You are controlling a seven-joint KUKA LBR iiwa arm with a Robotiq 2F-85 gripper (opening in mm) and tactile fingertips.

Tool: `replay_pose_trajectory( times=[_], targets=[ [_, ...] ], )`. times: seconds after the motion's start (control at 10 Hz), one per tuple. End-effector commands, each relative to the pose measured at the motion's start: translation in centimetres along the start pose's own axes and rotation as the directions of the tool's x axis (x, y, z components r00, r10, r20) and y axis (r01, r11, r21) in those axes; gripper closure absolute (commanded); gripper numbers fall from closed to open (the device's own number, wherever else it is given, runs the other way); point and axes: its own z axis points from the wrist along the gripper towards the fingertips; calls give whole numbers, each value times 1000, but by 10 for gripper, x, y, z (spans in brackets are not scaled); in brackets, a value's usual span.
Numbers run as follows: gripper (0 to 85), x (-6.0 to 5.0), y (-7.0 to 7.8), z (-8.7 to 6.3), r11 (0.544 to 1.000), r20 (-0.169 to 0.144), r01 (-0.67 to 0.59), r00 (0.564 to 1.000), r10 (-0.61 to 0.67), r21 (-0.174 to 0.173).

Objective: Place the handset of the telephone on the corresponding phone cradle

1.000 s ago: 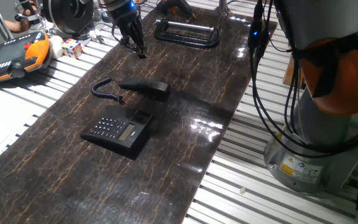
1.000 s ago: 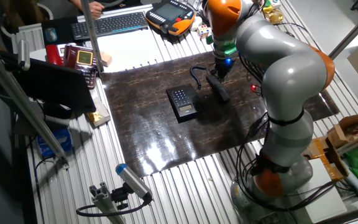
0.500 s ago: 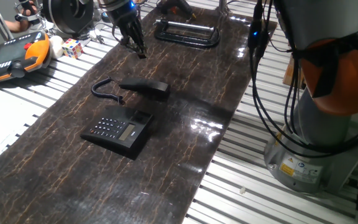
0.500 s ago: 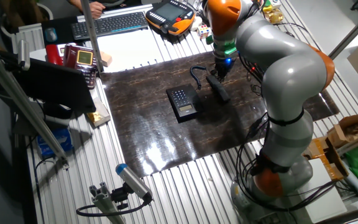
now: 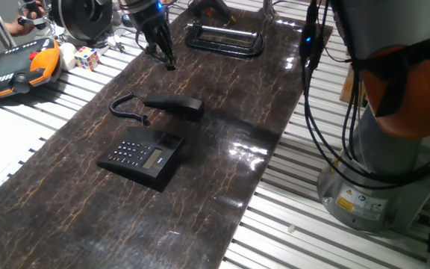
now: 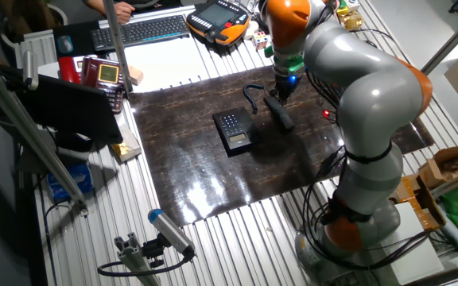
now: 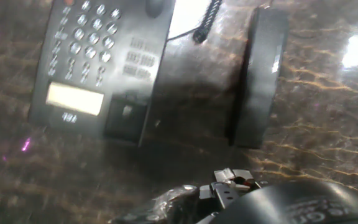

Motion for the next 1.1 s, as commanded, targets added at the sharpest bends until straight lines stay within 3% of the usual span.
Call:
replay_pose_trajectory(
  times=[0.0, 0.1, 0.5, 0.6, 0.7, 0.8, 0.9, 1.0],
  targets=[
    [843, 0, 0, 0, 998, 95, -57, 994, 58, -14],
    [843, 0, 0, 0, 997, 82, -70, 994, 73, -29],
    [843, 0, 0, 0, 996, 16, -71, 997, 70, 52],
    [843, 0, 0, 0, 997, 19, -57, 998, 56, 54],
    [830, 0, 0, 0, 998, 15, -51, 999, 50, 29],
    [707, -2, -1, 2, 998, 12, -59, 998, 59, 22],
    [580, -8, -5, 6, 995, 30, -97, 995, 96, 22],
    [463, -16, -8, 11, 993, 40, -110, 993, 108, 39]
  ],
)
